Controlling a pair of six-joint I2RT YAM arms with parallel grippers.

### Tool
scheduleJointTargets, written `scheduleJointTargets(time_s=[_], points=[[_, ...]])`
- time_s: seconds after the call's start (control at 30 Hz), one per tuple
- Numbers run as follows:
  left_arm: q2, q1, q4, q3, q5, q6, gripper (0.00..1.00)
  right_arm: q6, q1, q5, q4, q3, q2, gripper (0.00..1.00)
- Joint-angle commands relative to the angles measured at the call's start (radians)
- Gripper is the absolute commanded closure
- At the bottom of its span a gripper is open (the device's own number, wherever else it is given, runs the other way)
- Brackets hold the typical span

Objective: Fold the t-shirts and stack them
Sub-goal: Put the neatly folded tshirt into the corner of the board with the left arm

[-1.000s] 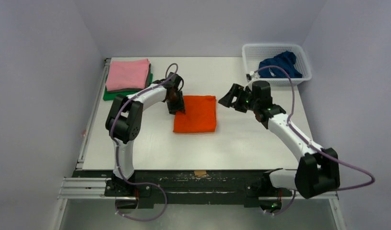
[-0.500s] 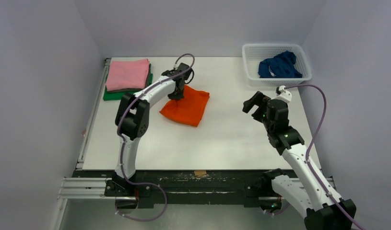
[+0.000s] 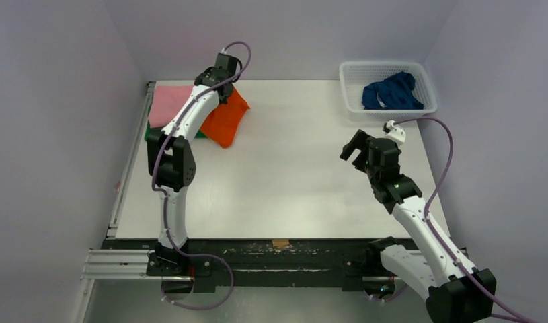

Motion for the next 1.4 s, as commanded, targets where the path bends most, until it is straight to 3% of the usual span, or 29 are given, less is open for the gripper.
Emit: scheduleJointTargets(time_s=[0.0,0.27,0.67,0.83,1.07,1.23,1.37], points=[[0.006,0.039,0.004,0.182,-0.037,0.124,1.00,-0.022,-0.002,0.022,0.057,-0.007,0.002,0.02],[0.011,0.059,-0.082,0.377,-0.067,0.204,1.00,-0.029,-0.002,0.017,0.079,-0.020,-0.006,0.02],[-0.067,0.147,-0.161,0.399,0.067,0.133,1.00,-0.025,-0.002,0.024,0.069,-0.019,-0.001,0.02],[0.001,0.201,-0.157,0.408,0.101,0.100,1.00,-0.024,-0.002,0.031,0.067,-0.016,0.005,0.03],[0.118,0.315,-0.136,0.440,0.256,0.007,1.00,-0.026,-0.002,0.046,0.058,-0.005,0.038,0.03],[0.185,0.406,-0.100,0.441,0.223,-0.073,1.00,-0.026,-0.002,0.048,0.059,0.003,0.077,0.03],[0.215,0.454,-0.102,0.436,0.234,-0.128,0.82,-0.027,-0.003,0.051,0.055,0.012,0.108,0.03]])
